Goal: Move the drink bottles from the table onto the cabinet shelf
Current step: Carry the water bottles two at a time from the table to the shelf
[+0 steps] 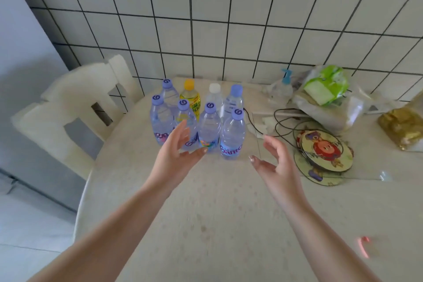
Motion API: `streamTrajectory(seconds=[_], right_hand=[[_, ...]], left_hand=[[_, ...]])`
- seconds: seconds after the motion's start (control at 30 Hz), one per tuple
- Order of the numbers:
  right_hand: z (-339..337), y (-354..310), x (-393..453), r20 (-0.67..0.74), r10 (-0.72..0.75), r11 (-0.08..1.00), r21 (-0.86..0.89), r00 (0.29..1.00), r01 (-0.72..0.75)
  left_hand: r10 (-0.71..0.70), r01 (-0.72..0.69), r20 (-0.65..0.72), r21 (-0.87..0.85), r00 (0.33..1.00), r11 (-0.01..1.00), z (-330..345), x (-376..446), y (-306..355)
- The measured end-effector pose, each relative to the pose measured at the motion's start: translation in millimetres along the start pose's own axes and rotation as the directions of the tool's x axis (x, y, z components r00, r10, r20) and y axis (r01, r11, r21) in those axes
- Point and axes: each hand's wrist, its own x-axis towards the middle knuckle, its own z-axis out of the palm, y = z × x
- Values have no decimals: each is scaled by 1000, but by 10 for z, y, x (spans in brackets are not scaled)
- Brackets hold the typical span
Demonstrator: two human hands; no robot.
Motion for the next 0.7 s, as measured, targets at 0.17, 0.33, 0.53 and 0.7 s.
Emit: streamTrajectory(seconds=[0.17, 0.33, 0.53, 0.7], right_hand=[[175, 219, 509, 58, 39, 999, -9, 998, -38], [356, 451, 942, 100, 73, 997, -15, 992, -72], [462, 524, 1197, 197, 72, 996, -73, 978, -58], [495, 541, 1217, 205, 46, 997, -72, 978, -32]], left_hand=[[25, -28, 42, 67, 999, 997, 166, 535, -71], [20, -29, 59, 142, 998, 990, 395, 922, -203], [29, -31, 13, 180, 999, 983, 567, 1152, -376], [38, -20, -46, 338, 998, 941, 636, 1161, -517]])
